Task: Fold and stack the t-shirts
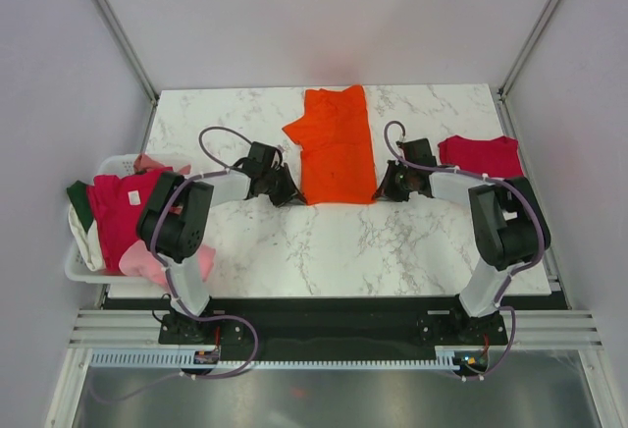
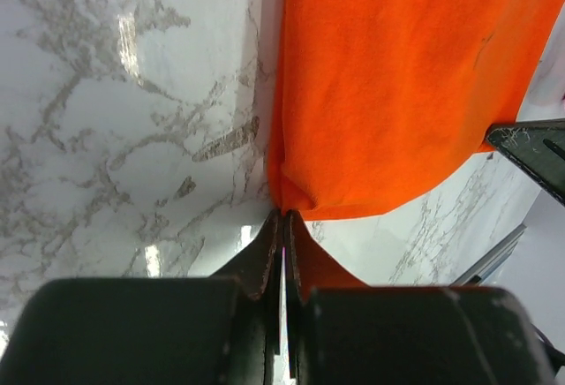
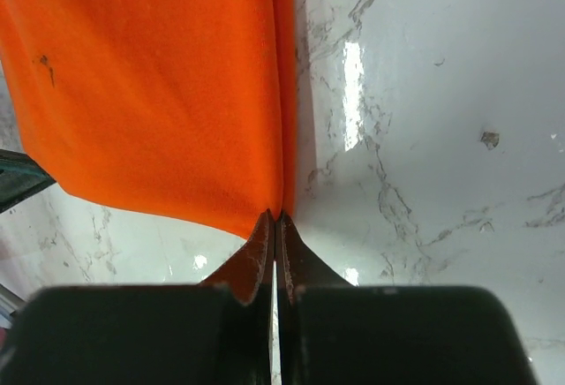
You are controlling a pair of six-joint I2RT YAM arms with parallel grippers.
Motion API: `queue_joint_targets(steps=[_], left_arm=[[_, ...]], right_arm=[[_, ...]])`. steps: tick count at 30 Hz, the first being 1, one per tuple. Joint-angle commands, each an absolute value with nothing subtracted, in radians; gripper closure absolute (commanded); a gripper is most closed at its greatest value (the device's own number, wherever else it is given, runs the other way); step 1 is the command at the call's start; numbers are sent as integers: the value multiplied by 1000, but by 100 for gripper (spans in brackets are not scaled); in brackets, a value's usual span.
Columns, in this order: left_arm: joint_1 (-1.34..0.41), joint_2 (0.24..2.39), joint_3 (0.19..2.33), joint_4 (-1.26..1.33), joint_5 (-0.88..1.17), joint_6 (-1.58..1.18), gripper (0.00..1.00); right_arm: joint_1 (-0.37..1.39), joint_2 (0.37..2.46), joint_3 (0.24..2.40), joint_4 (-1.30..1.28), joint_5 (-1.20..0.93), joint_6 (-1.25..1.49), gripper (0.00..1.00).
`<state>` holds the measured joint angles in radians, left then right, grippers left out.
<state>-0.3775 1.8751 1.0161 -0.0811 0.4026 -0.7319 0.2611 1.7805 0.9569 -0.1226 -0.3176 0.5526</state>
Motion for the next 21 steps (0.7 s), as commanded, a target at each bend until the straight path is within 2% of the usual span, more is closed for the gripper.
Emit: queue_joint_targets(steps=[1, 12, 21], left_arm=[[-382, 1772, 991, -93, 405, -724, 98], [-443, 1363, 686, -120, 419, -753, 98], [-500, 1007, 563, -250, 459, -854, 98]], right_arm=[[262, 1694, 959, -161, -341, 526, 100], [302, 1383, 801, -308, -384, 497, 100], [350, 1053, 761, -492, -368, 541, 100]])
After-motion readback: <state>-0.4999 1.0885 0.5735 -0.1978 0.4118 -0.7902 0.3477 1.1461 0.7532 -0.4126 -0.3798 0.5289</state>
